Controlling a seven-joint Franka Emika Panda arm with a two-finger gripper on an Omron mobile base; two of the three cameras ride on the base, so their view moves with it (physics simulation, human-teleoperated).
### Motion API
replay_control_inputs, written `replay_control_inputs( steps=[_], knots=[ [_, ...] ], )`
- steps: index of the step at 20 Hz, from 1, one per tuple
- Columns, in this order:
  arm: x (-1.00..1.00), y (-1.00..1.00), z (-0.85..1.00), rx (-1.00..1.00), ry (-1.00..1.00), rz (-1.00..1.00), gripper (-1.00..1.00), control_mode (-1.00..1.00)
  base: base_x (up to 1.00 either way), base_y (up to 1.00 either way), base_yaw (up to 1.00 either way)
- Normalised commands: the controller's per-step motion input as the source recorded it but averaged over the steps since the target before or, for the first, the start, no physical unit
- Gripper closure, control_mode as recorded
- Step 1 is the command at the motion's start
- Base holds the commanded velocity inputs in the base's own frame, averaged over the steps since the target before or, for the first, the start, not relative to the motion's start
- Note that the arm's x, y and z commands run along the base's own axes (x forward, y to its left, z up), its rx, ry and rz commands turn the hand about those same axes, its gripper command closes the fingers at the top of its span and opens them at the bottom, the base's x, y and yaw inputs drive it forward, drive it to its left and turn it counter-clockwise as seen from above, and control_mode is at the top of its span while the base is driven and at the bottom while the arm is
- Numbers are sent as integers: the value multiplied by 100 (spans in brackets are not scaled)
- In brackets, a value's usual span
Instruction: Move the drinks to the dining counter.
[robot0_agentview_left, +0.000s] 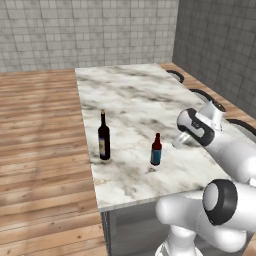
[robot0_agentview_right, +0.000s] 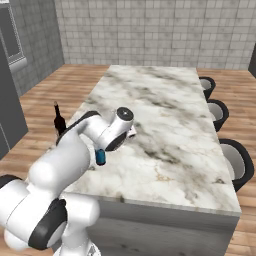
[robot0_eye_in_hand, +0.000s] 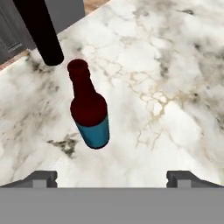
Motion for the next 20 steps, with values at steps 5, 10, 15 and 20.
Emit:
replay_control_inputs(
  steps=[5, 10, 15, 20],
  knots=[
    [-16, 0, 19, -13, 20, -34, -100, -100, 0, 0, 0],
    [-50, 0, 0, -4, 12, -38, -100, -100, 0, 0, 0],
    [-96, 1, 10, 0, 1, -35, -100, -100, 0, 0, 0],
    [-93, 27, 31, 0, -2, -22, -100, -100, 0, 0, 0]
  ],
)
